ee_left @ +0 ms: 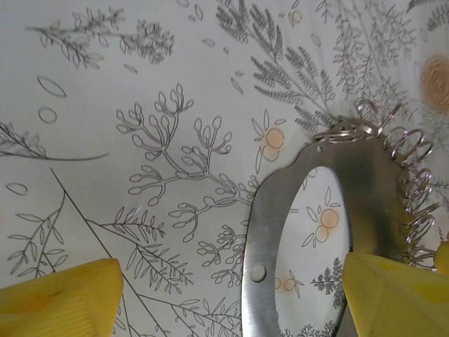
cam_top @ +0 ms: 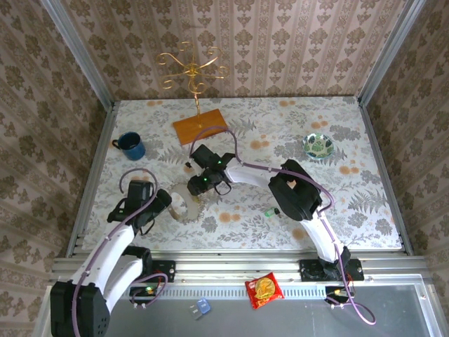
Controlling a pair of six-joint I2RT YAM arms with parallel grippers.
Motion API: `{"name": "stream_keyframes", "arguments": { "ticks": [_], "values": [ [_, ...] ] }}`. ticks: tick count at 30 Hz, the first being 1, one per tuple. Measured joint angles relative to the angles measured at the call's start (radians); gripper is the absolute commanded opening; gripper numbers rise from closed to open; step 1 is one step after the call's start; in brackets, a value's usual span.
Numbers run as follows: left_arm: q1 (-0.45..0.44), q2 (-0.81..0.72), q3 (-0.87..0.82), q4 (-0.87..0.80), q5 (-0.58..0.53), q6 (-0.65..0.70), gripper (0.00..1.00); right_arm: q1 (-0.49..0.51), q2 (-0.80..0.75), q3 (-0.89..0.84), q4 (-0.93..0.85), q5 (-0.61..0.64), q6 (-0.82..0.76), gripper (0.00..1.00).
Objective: Put the keys on the keyring
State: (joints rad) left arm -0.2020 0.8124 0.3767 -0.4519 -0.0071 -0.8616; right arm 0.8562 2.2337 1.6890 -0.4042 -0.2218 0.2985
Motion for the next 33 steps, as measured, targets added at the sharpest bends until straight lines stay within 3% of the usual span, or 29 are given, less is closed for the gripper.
{"name": "stream_keyframes", "arguments": {
  "ticks": [4,13,16,24,29,33],
  "values": [
    [0.0,0.018,-0.008,0.036,0.026,-0.011,0.8,0.007,0.02,0.017,-0.014,0.0,0.0,0.42],
    [0.0,0.093,-0.018,0.13,0.069,-0.036,0.61,0.009,0.026,0.018,-0.043,0.004,0.011,0.28],
    [0.0,0.126,-0.018,0.166,0.092,-0.035,0.61,0.009,0.026,0.017,-0.046,0.005,0.011,0.26],
    [-0.091,0.279,-0.017,0.293,0.117,-0.031,0.49,0.005,-0.07,-0.123,-0.049,0.029,0.012,0.24],
    [-0.111,0.353,0.015,0.299,0.089,-0.032,0.48,-0.013,-0.149,-0.228,-0.048,0.035,0.019,0.24],
    [-0.129,0.404,0.049,0.296,0.073,-0.032,0.47,-0.042,-0.203,-0.292,-0.05,0.047,0.026,0.31]
  ]
}}
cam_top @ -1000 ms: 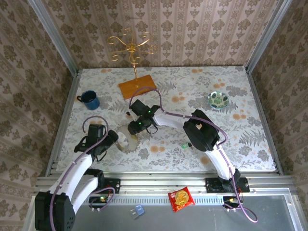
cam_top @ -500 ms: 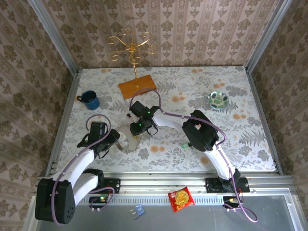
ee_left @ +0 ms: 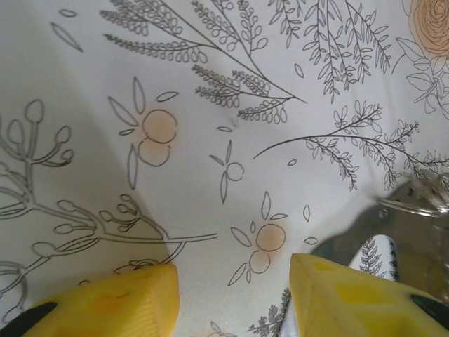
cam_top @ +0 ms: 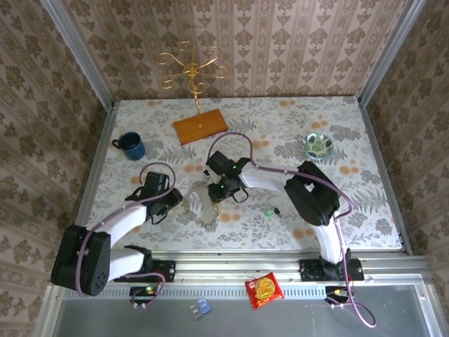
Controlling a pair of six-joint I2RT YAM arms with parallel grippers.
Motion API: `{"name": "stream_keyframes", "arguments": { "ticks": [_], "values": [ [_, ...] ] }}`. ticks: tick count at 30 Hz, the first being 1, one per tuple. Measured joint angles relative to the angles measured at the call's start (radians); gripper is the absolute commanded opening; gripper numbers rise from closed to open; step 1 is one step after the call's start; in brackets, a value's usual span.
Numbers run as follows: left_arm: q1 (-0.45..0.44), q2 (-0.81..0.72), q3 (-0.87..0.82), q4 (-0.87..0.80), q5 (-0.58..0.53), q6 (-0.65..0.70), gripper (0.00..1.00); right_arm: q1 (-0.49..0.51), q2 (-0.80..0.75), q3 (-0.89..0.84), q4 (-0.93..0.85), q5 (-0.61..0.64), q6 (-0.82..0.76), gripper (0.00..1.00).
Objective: Put the keys on the keyring
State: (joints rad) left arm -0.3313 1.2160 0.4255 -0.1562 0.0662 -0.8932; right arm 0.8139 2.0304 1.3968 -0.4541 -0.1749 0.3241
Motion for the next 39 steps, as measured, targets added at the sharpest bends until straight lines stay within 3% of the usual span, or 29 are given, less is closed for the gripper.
{"name": "stream_keyframes", "arguments": {
  "ticks": [4,9,15,23,30,39],
  "values": [
    [-0.008,0.012,0.009,0.002,-0.007,0.0,0.47,-0.016,-0.033,-0.019,-0.003,0.024,0.02,0.4],
    [-0.026,-0.029,0.002,0.022,-0.008,-0.001,0.49,0.012,-0.145,-0.078,-0.018,0.061,0.042,0.41],
    [-0.041,-0.175,-0.026,0.027,-0.053,-0.005,0.49,0.159,-0.247,-0.098,-0.08,0.111,0.08,0.41],
    [-0.039,-0.325,-0.062,-0.017,-0.143,-0.02,0.5,0.334,-0.193,-0.081,-0.159,0.195,0.066,0.41],
    [-0.028,-0.389,-0.089,-0.042,-0.174,-0.029,0.5,0.358,-0.179,-0.167,-0.06,0.323,-0.192,0.42],
    [-0.027,-0.444,-0.099,-0.046,-0.192,-0.031,0.5,0.398,-0.273,-0.436,0.229,0.321,-0.597,0.41]
  ]
}}
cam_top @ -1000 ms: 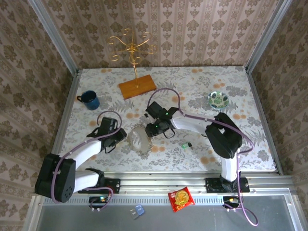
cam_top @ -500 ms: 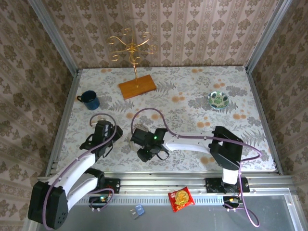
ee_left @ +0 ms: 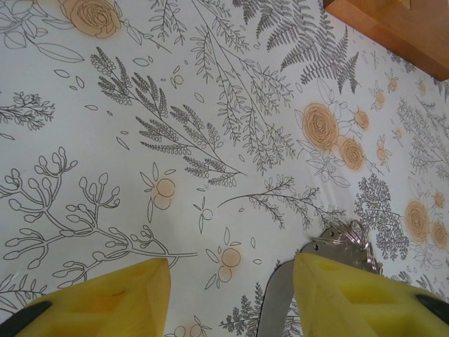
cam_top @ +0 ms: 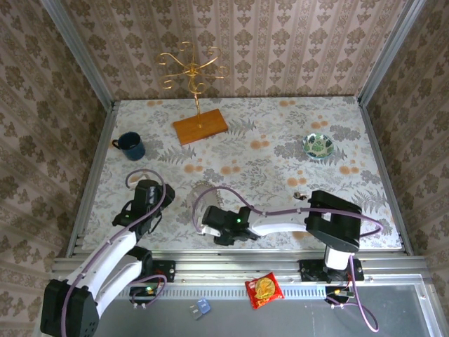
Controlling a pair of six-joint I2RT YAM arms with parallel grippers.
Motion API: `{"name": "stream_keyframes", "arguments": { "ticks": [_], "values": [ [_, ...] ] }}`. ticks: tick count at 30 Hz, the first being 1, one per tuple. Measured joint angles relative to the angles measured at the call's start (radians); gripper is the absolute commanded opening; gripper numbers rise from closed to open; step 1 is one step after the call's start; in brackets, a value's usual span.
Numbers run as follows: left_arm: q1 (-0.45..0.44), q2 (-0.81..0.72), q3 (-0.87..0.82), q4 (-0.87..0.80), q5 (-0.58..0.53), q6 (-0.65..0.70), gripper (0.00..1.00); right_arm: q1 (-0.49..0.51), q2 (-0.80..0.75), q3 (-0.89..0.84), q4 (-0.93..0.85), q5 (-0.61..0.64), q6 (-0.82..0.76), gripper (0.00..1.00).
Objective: Put the keys on the keyring
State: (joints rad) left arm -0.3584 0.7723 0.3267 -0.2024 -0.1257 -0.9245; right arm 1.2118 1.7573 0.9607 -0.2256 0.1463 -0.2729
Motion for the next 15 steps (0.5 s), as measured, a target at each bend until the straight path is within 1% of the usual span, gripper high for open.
{"name": "stream_keyframes", "arguments": {
  "ticks": [3,6,15],
  "values": [
    [0.0,-0.018,0.0,-0.012,-0.008,-0.001,0.5,0.0,-0.033,-0.072,0.107,0.0,-0.09,0.41],
    [0.0,-0.032,0.0,-0.022,-0.017,-0.005,0.5,0.0,-0.039,-0.106,0.19,0.005,-0.144,0.41],
    [0.0,-0.035,-0.004,-0.031,-0.029,-0.012,0.5,0.0,-0.038,-0.134,0.351,0.026,-0.192,0.36]
  ]
}}
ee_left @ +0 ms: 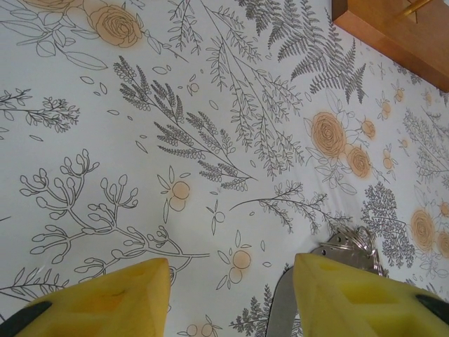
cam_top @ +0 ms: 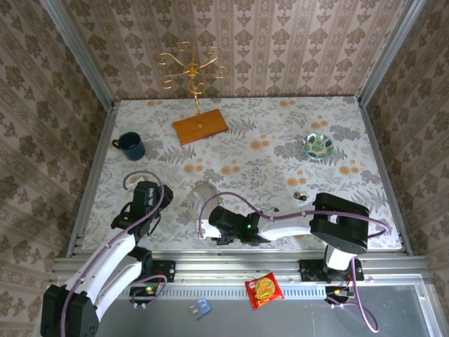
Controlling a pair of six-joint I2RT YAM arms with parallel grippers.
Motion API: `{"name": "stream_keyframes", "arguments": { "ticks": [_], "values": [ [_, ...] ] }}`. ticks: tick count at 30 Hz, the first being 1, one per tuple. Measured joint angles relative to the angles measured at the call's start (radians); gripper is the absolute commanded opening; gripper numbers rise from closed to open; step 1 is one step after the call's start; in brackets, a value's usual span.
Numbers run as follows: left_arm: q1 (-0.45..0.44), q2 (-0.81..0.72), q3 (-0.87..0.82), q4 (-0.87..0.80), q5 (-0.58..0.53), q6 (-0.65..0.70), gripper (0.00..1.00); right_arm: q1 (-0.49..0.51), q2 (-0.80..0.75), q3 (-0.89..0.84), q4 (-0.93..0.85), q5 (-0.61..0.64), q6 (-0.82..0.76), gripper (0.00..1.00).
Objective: Put the keys on the keyring
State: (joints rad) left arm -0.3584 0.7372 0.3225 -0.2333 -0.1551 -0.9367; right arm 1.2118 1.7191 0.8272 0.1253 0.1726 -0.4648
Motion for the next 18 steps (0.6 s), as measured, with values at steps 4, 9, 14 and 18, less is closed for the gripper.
{"name": "stream_keyframes", "arguments": {
  "ticks": [4,9,14,18],
  "values": [
    [0.0,0.0,0.0,0.001,0.0,0.0,0.5,-0.001,0.01,0.0,0.034,0.012,-0.004,0.35],
    [0.0,0.0,0.0,0.001,-0.001,0.0,0.5,-0.001,0.035,0.0,0.053,0.024,-0.004,0.32],
    [0.0,0.0,-0.001,0.002,-0.002,0.0,0.5,-0.003,0.064,0.0,0.061,0.041,-0.004,0.29],
    [0.0,0.0,-0.001,0.002,-0.002,0.0,0.5,-0.003,0.075,0.003,0.08,0.05,-0.004,0.24]
  ]
}}
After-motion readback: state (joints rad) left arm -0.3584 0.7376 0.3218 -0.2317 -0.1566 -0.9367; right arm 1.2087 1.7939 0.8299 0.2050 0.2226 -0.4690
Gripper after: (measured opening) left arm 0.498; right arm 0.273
